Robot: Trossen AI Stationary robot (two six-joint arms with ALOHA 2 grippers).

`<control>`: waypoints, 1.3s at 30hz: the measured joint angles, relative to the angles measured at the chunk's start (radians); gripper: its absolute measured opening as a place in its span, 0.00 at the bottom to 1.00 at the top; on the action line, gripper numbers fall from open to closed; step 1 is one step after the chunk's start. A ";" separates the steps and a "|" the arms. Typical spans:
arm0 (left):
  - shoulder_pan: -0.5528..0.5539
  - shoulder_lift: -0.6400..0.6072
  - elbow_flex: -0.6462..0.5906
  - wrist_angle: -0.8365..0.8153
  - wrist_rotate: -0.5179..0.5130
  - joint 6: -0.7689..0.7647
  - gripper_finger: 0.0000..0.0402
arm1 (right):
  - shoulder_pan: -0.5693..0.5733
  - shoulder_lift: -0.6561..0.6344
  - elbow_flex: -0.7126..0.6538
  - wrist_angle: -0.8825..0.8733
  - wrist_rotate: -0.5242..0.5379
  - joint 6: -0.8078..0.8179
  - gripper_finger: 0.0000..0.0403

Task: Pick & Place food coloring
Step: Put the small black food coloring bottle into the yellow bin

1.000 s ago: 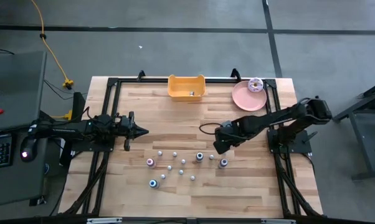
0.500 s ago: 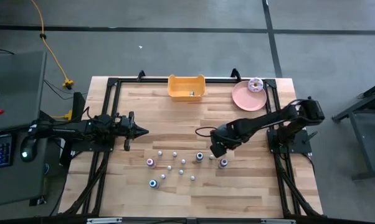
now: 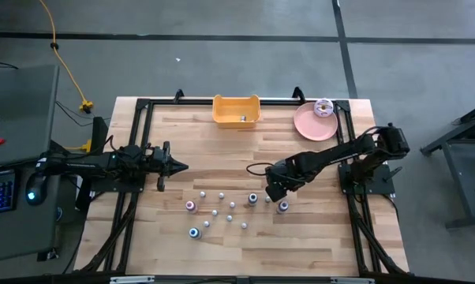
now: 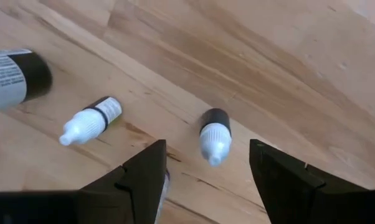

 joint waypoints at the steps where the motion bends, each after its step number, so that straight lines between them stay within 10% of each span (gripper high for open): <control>1: 0.000 0.000 0.000 0.000 0.000 0.000 0.00 | 0.000 0.000 0.000 0.000 0.006 0.001 0.52; 39: 0.000 0.000 0.000 0.000 0.000 0.000 0.00 | -0.001 0.013 0.000 0.010 -0.008 -0.051 0.18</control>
